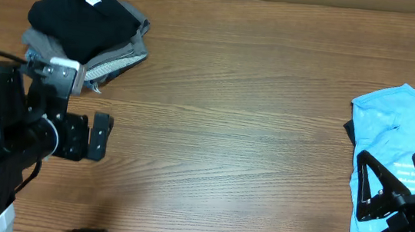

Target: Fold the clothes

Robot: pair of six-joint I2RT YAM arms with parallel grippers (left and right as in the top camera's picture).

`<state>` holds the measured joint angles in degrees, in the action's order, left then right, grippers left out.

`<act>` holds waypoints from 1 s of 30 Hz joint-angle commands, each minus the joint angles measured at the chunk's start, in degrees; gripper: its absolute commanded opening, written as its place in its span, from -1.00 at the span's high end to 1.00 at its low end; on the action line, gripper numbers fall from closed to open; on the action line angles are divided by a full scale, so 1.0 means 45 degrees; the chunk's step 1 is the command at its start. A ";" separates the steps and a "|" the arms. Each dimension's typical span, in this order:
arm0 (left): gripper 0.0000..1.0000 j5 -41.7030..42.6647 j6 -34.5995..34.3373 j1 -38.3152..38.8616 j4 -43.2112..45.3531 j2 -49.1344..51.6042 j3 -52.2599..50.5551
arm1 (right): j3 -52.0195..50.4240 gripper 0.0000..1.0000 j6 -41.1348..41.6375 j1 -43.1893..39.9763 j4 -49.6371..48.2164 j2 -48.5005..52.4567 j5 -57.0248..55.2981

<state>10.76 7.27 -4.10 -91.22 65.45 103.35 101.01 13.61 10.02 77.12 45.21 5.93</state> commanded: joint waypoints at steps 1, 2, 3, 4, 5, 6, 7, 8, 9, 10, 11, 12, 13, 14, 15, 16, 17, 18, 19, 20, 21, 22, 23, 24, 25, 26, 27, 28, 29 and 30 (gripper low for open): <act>-1.00 -0.0151 -0.0194 0.0083 0.0525 -0.0321 0.0010 | -0.0029 -1.00 -0.0078 -0.0005 -0.0053 0.0049 -0.0126; -1.00 -0.0146 -0.0199 0.0083 0.0661 -0.0321 0.0010 | -0.0029 -1.00 -0.0078 -0.0005 -0.0053 0.0049 -0.0126; -1.00 -0.0136 -0.0204 0.0087 0.0714 -0.0321 0.0010 | -0.0029 -1.00 -0.0078 -0.0005 -0.0053 0.0049 -0.0126; -1.00 -0.0146 -0.0233 0.0083 0.0719 -0.0321 0.0010 | -0.0029 -1.00 -0.0078 -0.0005 -0.0053 0.0049 -0.0126; -1.00 -0.0146 -0.0238 0.0083 0.0704 -0.0301 0.0010 | -0.0029 -1.00 -0.0078 -0.0005 -0.0053 0.0049 -0.0121; -1.00 -0.0146 -0.0238 0.0083 0.0704 -0.0272 0.0010 | -0.0029 -1.00 -0.0078 -0.0005 -0.0058 0.0053 -0.0126; -1.00 -0.0151 -0.0233 0.0083 0.0685 -0.0238 0.0010 | -0.0029 -1.00 -0.0078 -0.0005 -0.0053 0.0053 -0.0126; -1.00 -0.0151 -0.0238 0.0083 0.0665 -0.0209 0.0010 | -0.0029 -1.00 -0.0078 -0.0005 -0.0053 0.0049 -0.0121; -1.00 -0.0146 -0.0238 0.0083 0.0690 -0.0175 0.0010 | -0.0029 -1.00 -0.0078 -0.0005 -0.0053 0.0049 -0.0126; -1.00 -0.0146 -0.0238 0.0083 0.0729 -0.0151 0.0010 | -0.0029 -1.00 -0.0078 -0.0005 -0.0053 0.0049 -0.0126; -1.00 -0.0160 -0.0233 0.0083 0.0690 -0.0117 0.0010 | -0.0029 -1.00 -0.0078 -0.0005 -0.0053 0.0049 -0.0121; -1.00 -0.0155 -0.0233 0.0083 0.0646 -0.0078 0.0010 | -0.0039 -1.00 -0.0078 -0.0005 -0.0053 0.0058 -0.0126; -1.00 -0.0155 -0.0233 0.0083 0.0617 -0.0053 0.0010 | -0.0044 -1.00 -0.0078 -0.0005 -0.0058 0.0063 -0.0126; -1.00 -0.0155 -0.0233 0.0083 0.0617 -0.0015 0.0010 | -0.0078 -1.00 -0.0078 -0.0005 -0.0058 0.0063 -0.0121; -1.00 -0.0155 -0.0233 0.0083 0.0617 0.0024 0.0010 | -0.0117 -1.00 -0.0078 -0.0005 -0.0044 0.0063 -0.0126; -1.00 -0.0155 -0.0233 0.0083 0.0612 0.0049 0.0010 | -0.0126 -1.00 -0.0078 -0.0005 -0.0024 0.0063 -0.0126; -1.00 -0.0155 -0.0233 0.0083 0.0617 0.0097 0.0010 | -0.0126 -1.00 -0.0078 -0.0005 0.0000 0.0068 -0.0126; -1.00 -0.0155 -0.0238 0.0083 0.0617 0.0117 0.0010 | -0.0126 -1.00 -0.0078 -0.0005 0.0005 0.0073 -0.0126; -1.00 -0.0155 -0.0233 0.0083 0.0617 0.0151 0.0010 | -0.0126 -1.00 -0.0078 -0.0005 0.0005 0.0073 -0.0126; -1.00 -0.0155 -0.0233 0.0083 0.0617 0.0175 0.0010 | -0.0131 -1.00 -0.0078 -0.0005 0.0010 0.0073 -0.0126; -1.00 -0.0155 -0.0233 0.0083 0.0617 0.0214 0.0005 | -0.0223 -1.00 -0.0078 -0.0005 0.0005 0.0073 -0.0126; -1.00 -0.0155 -0.0233 0.0083 0.0612 0.0243 0.0010 | -0.0296 -1.00 -0.0078 -0.0005 0.0010 0.0073 -0.0126; -1.00 -0.0155 -0.0233 0.0083 0.0617 0.0272 0.0005 | -0.0418 -1.00 -0.0078 -0.0005 0.0034 0.0073 -0.0126; -1.00 -0.0155 -0.0233 0.0083 0.0617 0.0301 0.0010 | -0.0549 -1.00 -0.0078 -0.0005 0.0034 0.0073 -0.0126; -1.00 -0.0155 -0.0233 0.0083 0.0617 0.0340 0.0010 | -0.0724 -1.00 -0.0078 -0.0005 0.0039 0.0073 -0.0121; -1.00 -0.0155 -0.0233 0.0083 0.0617 0.0359 0.0010 | -0.0884 -1.00 -0.0078 -0.0005 0.0117 0.0073 -0.0121; -1.00 -0.0155 -0.0233 0.0083 0.0617 0.0403 0.0010 | -0.1069 -1.00 -0.0073 -0.0010 0.0345 0.0068 -0.0121; -0.99 -0.0155 -0.0233 0.0083 0.0612 0.0432 0.0005 | -0.1273 -1.00 -0.0131 -0.0015 0.0403 0.0053 -0.0345; -1.00 -0.0155 -0.0233 0.0083 0.0617 0.0461 0.0010 | -0.1486 -1.00 -0.0112 -0.0034 0.0214 0.0019 -0.0695; -1.00 -0.0155 -0.0233 0.0083 0.0617 0.0500 0.0010 | -0.1846 -1.00 -0.0121 -0.0078 -0.0325 -0.0053 -0.0879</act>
<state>10.61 7.25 -4.10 -88.49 67.16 103.20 95.42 13.45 10.00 78.35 45.21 5.10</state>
